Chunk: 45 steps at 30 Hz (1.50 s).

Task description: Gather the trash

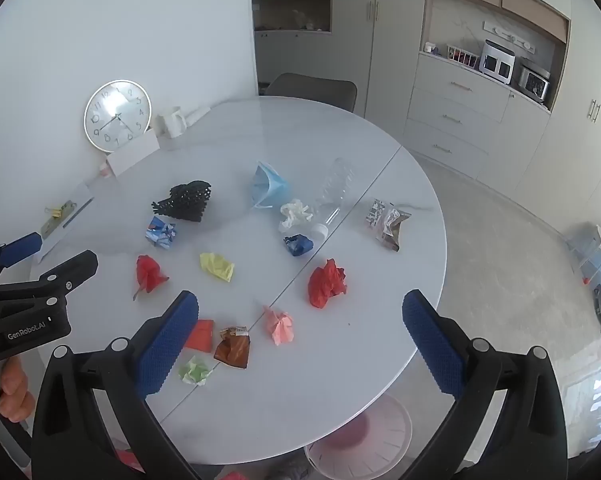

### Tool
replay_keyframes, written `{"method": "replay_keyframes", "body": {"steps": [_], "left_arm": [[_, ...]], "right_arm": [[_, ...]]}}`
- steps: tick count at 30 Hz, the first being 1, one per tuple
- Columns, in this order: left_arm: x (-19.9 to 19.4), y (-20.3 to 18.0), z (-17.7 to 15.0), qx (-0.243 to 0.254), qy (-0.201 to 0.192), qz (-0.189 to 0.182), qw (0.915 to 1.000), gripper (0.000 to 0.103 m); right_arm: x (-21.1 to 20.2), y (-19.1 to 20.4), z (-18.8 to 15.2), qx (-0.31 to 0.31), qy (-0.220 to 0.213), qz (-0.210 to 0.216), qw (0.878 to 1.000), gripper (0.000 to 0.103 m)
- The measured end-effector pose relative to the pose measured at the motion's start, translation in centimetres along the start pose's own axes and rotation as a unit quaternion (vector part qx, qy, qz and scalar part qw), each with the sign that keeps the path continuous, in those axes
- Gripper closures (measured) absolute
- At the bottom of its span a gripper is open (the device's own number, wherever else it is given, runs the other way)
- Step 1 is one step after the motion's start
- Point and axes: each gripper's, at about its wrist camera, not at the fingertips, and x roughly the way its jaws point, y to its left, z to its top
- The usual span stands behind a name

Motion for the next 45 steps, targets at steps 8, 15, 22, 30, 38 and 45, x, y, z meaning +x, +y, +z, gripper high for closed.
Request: {"method": "replay_keyframes", "body": {"steps": [8,15,22,30,38,45], "left_arm": [[0.0,-0.5,-0.1,0.003,0.001,0.0,1.0,0.007],[-0.1,-0.7,-0.6,-0.002,0.0,-0.004,1.0,0.007],[-0.1,-0.9,-0.8,-0.007,0.007,-0.005,0.9999,0.007],[0.3,-0.6,-1.0,-0.009,0.009,-0.006,0.9999,0.007],[0.4,-1.2,-1.7,-0.008,0.01,-0.004,0.9999,0.007],[0.4,-0.8,-1.4,-0.009,0.013,-0.004,0.9999,0.007]], "right_arm": [[0.2,0.0,-0.3,-0.001,-0.002,0.001,1.0,0.002],[0.1,-0.1,-0.5,-0.002,0.003,0.001,1.0,0.002],[0.5,0.0,-0.5,-0.003,0.006,0.001,1.0,0.002],[0.7,0.1,-0.6,-0.003,0.007,0.001,1.0,0.002],[1.1,0.2,-0.7,-0.002,0.011,0.006,1.0,0.002],[1.3,0.2,-0.7,0.001,0.012,0.006,1.0,0.002]]}}
